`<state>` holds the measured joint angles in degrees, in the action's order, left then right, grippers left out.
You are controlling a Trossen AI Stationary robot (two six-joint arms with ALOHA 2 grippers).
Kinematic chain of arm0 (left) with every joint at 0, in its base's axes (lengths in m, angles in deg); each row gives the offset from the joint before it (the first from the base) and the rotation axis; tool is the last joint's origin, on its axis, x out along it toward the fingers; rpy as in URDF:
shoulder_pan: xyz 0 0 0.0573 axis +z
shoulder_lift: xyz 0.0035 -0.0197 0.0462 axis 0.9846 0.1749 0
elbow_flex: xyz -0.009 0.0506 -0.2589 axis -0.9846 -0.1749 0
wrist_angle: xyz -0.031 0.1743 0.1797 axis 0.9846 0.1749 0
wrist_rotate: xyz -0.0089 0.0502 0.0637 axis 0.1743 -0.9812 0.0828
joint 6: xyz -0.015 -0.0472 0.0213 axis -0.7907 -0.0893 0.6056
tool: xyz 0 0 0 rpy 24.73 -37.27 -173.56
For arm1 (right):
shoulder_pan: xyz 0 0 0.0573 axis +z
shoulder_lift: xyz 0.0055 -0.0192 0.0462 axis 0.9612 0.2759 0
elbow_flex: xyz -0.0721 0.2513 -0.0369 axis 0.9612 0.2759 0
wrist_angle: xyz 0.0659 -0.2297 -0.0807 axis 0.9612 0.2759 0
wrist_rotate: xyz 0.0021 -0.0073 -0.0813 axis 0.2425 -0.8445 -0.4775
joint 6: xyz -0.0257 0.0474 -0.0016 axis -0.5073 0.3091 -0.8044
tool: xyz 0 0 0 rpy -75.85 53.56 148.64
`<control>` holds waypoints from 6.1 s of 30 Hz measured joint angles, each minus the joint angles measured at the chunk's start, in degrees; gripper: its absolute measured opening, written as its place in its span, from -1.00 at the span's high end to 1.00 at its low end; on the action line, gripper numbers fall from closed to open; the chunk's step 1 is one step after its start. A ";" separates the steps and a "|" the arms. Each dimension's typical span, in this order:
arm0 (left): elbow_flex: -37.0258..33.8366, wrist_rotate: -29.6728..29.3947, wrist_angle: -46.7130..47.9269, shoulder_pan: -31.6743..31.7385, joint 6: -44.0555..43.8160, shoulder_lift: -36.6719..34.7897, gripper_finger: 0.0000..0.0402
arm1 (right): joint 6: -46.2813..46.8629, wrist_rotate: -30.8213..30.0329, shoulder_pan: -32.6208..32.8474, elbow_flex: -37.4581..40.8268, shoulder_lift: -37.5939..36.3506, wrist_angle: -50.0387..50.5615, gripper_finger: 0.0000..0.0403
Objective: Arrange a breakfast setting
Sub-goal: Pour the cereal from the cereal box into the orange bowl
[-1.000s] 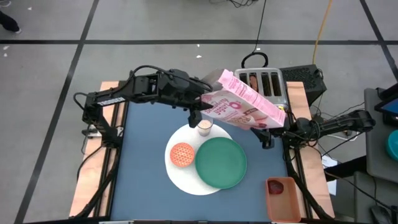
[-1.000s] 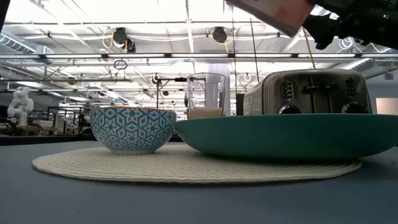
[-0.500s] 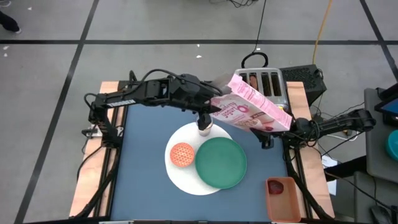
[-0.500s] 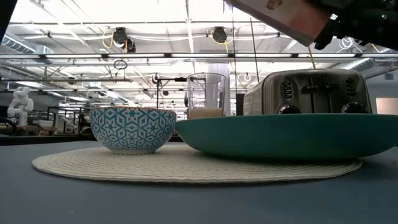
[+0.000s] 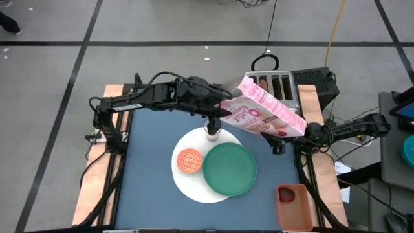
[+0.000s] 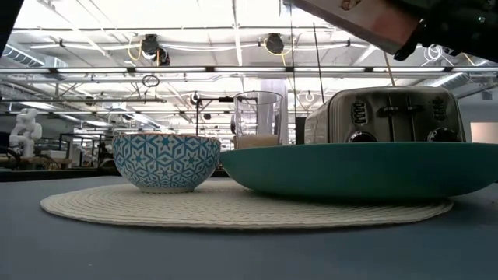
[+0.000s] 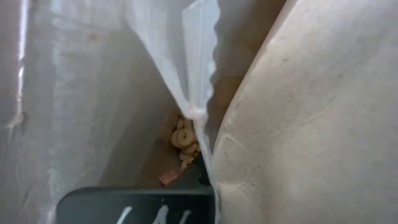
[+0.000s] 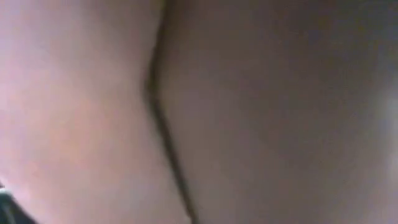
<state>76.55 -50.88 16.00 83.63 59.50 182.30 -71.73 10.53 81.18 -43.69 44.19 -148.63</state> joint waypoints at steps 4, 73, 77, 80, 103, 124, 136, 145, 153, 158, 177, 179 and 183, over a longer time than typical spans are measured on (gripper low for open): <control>0.01 0.00 -0.24 0.00 -0.04 0.00 0.91 | -0.04 -0.01 0.00 0.00 0.00 -0.08 -0.19; 0.05 -0.27 6.28 -0.04 -0.35 -9.30 0.01 | -1.35 1.33 0.04 0.02 -0.27 -0.09 -0.07; 0.04 -0.27 7.88 -0.04 -0.13 -11.63 0.01 | -1.34 1.33 0.04 0.02 -0.28 0.11 -0.07; 0.04 -0.45 10.38 -0.05 0.36 -13.57 0.01 | -1.28 1.40 0.03 0.02 -0.36 0.26 -0.07; -59.66 -27.21 -11.27 -13.92 -5.11 -48.55 0.01 | 2.08 3.96 -0.02 0.02 -0.98 0.61 -0.07; -83.50 -27.23 -26.18 -13.86 -9.68 -63.82 0.01 | 13.22 13.51 0.00 0.00 -0.78 8.95 -0.07; -83.47 -27.26 -26.12 -13.86 -9.77 -63.80 0.01 | 13.82 15.01 0.04 -6.67 -0.64 27.33 -0.07; -83.46 -27.28 -26.09 -13.86 -9.93 -63.80 0.01 | 10.88 14.91 0.02 -14.86 0.17 42.66 -0.07; -83.44 -27.28 -26.05 -13.86 -9.92 -63.80 0.01 | 10.89 14.95 0.02 -14.90 0.91 43.37 -0.07; -83.43 -27.30 -26.04 -13.86 -10.01 -63.80 0.01 | 11.28 14.97 0.02 -14.91 1.97 47.30 -0.07; -83.39 -27.30 -26.00 -13.88 -11.06 -63.80 0.01 | 12.00 15.23 0.02 -14.91 4.13 49.80 -0.07; -83.39 -27.30 -26.00 -13.88 -11.06 -63.80 0.01 | 12.00 15.19 0.02 -14.91 4.15 49.10 -0.07; -83.39 -27.30 -26.00 -13.88 -11.06 -63.80 0.01 | 12.21 15.15 0.02 -14.91 4.14 48.93 -0.07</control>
<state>-6.84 -78.18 -10.01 69.75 48.44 118.50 -59.53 25.68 81.21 -58.59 48.32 -99.69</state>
